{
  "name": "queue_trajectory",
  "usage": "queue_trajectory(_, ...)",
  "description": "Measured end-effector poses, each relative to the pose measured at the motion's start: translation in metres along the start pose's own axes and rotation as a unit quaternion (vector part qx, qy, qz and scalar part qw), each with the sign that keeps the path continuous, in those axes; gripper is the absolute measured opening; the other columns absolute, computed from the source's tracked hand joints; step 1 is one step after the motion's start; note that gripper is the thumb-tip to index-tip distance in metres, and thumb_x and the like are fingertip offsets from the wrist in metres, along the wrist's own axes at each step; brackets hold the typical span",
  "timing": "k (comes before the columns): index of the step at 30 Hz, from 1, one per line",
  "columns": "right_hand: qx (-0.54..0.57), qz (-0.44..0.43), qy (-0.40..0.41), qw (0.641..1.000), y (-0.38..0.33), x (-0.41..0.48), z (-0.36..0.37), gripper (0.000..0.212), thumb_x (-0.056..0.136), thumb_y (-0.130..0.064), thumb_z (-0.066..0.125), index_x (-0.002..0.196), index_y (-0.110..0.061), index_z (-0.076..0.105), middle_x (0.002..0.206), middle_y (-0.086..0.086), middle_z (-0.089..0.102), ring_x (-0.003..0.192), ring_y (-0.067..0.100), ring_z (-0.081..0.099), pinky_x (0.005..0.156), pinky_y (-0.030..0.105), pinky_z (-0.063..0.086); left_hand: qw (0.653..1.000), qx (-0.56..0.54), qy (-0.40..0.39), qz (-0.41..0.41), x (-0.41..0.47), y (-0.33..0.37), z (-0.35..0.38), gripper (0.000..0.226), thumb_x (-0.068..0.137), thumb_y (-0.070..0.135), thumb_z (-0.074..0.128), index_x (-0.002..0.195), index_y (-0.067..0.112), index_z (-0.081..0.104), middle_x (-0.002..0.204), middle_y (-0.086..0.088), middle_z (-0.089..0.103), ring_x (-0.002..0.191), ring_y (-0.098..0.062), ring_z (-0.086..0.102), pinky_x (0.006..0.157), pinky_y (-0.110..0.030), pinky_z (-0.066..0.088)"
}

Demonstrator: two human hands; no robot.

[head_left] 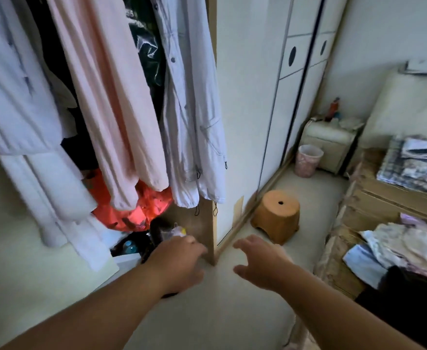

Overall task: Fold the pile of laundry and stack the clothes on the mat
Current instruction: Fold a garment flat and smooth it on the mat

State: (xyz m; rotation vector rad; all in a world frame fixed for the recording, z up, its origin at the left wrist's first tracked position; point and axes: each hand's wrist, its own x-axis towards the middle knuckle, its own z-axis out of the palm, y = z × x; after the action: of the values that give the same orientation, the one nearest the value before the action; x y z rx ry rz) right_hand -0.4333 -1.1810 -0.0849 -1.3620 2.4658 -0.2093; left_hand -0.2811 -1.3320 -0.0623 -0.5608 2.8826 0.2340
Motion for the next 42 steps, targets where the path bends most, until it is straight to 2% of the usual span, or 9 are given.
queue_trajectory(4, 0.005, 0.045, 0.034, 0.998, 0.055, 0.061, -0.034, 0.059, 0.085, -0.05, 0.062, 0.14, -0.035, 0.043, 0.148, -0.003, 0.04, 0.132, 0.019, 0.041, 0.106, 0.042, 0.039, 0.994, 0.052, 0.004, 0.093, 0.116, 0.015, -0.025, 0.048, 0.079, 0.044, 0.052, 0.125, 0.029, 0.055, 0.124, 0.004, 0.053, 0.118, -0.024, 0.051, 0.096, -0.042, 0.044)
queue_trajectory(6, -0.003, 0.074, 0.035, 0.997, 0.083, 0.084, -0.056, 0.059, 0.087, -0.051, 0.061, 0.141, -0.034, 0.043, 0.148, -0.002, 0.04, 0.131, 0.02, 0.042, 0.105, 0.043, 0.04, 0.99, 0.049, -0.007, 0.132, 0.169, 0.031, -0.043, 0.056, 0.08, 0.048, 0.05, 0.133, 0.029, 0.05, 0.132, 0.0, 0.05, 0.122, -0.026, 0.049, 0.097, -0.041, 0.044)
queue_trajectory(10, 0.003, 0.138, 0.046, 0.989, 0.137, 0.104, -0.09, 0.055, 0.086, -0.052, 0.058, 0.137, -0.035, 0.045, 0.14, -0.003, 0.045, 0.125, 0.02, 0.046, 0.101, 0.04, 0.042, 0.981, 0.039, 0.0, 0.192, 0.251, 0.07, -0.061, 0.044, 0.08, 0.051, 0.049, 0.117, 0.027, 0.054, 0.12, 0.0, 0.054, 0.113, -0.026, 0.051, 0.088, -0.038, 0.045)
queue_trajectory(15, 0.035, 0.229, 0.062, 0.971, 0.199, 0.111, -0.116, 0.049, 0.081, -0.05, 0.057, 0.126, -0.03, 0.054, 0.127, 0.0, 0.052, 0.117, 0.023, 0.052, 0.098, 0.043, 0.045, 0.963, 0.018, -0.007, 0.268, 0.346, 0.119, -0.08, 0.047, 0.081, 0.048, 0.054, 0.126, 0.034, 0.053, 0.124, 0.003, 0.053, 0.117, -0.023, 0.05, 0.09, -0.035, 0.045)
queue_trajectory(22, 0.08, 0.349, 0.091, 0.929, 0.282, 0.153, -0.148, 0.043, 0.083, -0.037, 0.058, 0.125, -0.029, 0.056, 0.131, -0.002, 0.051, 0.117, 0.021, 0.053, 0.097, 0.041, 0.047, 0.924, 0.051, -0.021, 0.378, 0.481, 0.17, -0.083, 0.054, 0.083, 0.045, 0.056, 0.136, 0.035, 0.048, 0.137, 0.005, 0.049, 0.125, -0.021, 0.047, 0.098, -0.034, 0.041)
queue_trajectory(27, 0.097, 0.417, 0.111, 0.897, 0.332, 0.202, -0.168, 0.045, 0.084, -0.035, 0.056, 0.127, -0.022, 0.056, 0.131, 0.0, 0.051, 0.117, 0.022, 0.053, 0.097, 0.041, 0.048, 0.901, 0.077, -0.021, 0.427, 0.577, 0.193, -0.107, 0.055, 0.08, 0.045, 0.051, 0.134, 0.035, 0.05, 0.133, 0.004, 0.053, 0.12, -0.024, 0.051, 0.097, -0.036, 0.043)
queue_trajectory(34, 0.126, 0.449, 0.126, 0.876, 0.4, 0.247, -0.183, 0.049, 0.082, -0.042, 0.059, 0.128, -0.028, 0.054, 0.126, 0.0, 0.052, 0.107, 0.021, 0.054, 0.088, 0.04, 0.052, 0.875, 0.102, -0.044, 0.472, 0.669, 0.24, -0.117, 0.054, 0.082, 0.047, 0.053, 0.134, 0.034, 0.05, 0.134, 0.004, 0.052, 0.122, -0.022, 0.048, 0.095, -0.037, 0.042)
queue_trajectory(37, 0.113, 0.465, 0.138, 0.868, 0.445, 0.256, -0.192, 0.049, 0.082, -0.043, 0.06, 0.129, -0.03, 0.054, 0.128, -0.002, 0.051, 0.108, 0.019, 0.054, 0.083, 0.032, 0.048, 0.865, 0.107, -0.056, 0.487, 0.706, 0.273, -0.118, 0.053, 0.082, 0.046, 0.053, 0.134, 0.034, 0.05, 0.134, 0.004, 0.051, 0.123, -0.022, 0.047, 0.095, -0.037, 0.042)
queue_trajectory(42, 0.1, 0.485, 0.142, 0.857, 0.532, 0.264, -0.212, 0.047, 0.083, -0.038, 0.059, 0.128, -0.027, 0.054, 0.129, -0.001, 0.052, 0.112, 0.022, 0.054, 0.088, 0.033, 0.049, 0.853, 0.105, -0.059, 0.507, 0.771, 0.348, -0.12, 0.045, 0.082, 0.045, 0.049, 0.125, 0.034, 0.055, 0.13, 0.004, 0.053, 0.119, -0.021, 0.048, 0.092, -0.037, 0.041)
